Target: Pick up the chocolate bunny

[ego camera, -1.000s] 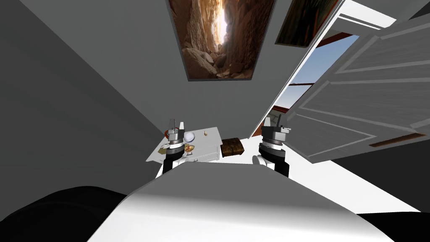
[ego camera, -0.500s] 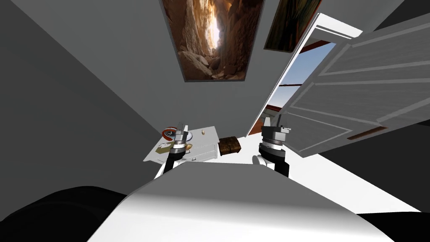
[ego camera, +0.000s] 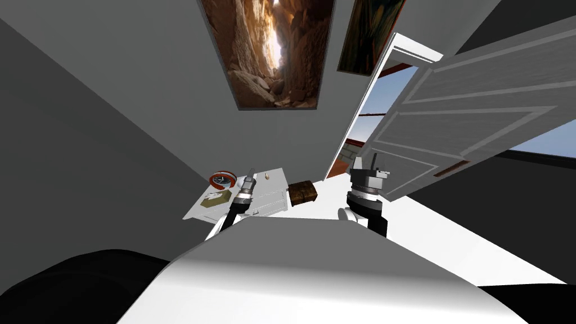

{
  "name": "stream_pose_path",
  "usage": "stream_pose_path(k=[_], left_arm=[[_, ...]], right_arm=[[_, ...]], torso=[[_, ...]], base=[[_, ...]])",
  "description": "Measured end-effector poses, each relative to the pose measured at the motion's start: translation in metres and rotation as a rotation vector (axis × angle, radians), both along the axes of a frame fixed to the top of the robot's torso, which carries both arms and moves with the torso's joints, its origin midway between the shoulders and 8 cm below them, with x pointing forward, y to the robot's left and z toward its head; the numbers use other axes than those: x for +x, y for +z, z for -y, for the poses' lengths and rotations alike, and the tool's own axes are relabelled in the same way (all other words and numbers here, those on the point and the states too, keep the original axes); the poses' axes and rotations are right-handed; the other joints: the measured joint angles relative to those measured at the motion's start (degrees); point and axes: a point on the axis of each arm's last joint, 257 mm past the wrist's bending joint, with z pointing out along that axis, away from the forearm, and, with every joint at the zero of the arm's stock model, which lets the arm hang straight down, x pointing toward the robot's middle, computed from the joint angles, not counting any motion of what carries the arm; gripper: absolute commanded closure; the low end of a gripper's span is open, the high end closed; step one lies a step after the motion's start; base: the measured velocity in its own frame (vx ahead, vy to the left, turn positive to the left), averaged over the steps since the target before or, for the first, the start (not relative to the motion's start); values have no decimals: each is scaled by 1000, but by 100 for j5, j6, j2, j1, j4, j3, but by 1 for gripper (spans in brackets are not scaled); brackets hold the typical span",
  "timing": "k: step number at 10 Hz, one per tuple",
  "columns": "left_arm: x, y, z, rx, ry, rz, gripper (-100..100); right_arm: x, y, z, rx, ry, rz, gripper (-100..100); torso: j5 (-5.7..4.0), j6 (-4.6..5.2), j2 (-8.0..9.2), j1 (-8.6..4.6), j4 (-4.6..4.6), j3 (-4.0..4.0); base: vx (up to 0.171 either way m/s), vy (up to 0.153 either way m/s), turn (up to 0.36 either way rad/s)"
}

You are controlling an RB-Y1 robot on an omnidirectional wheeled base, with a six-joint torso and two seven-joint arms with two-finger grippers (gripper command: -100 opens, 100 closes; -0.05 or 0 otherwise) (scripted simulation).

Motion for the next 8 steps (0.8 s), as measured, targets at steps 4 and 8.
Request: stream_pose_path(k=[4,8], left_arm=[[10,-64,-15,77,-6,-171,-100],[15,-120,-28,160,-7,-338,-100]], right_arm=[[0,0,0,0,0,0,0],[0,0,0,0,0,0,0]], torso=[[1,-1,-5,5,-1,-3],[2,0,-18,12,-3,-10]], base=[[-38,-59,-118],[-8,-45,-137]])
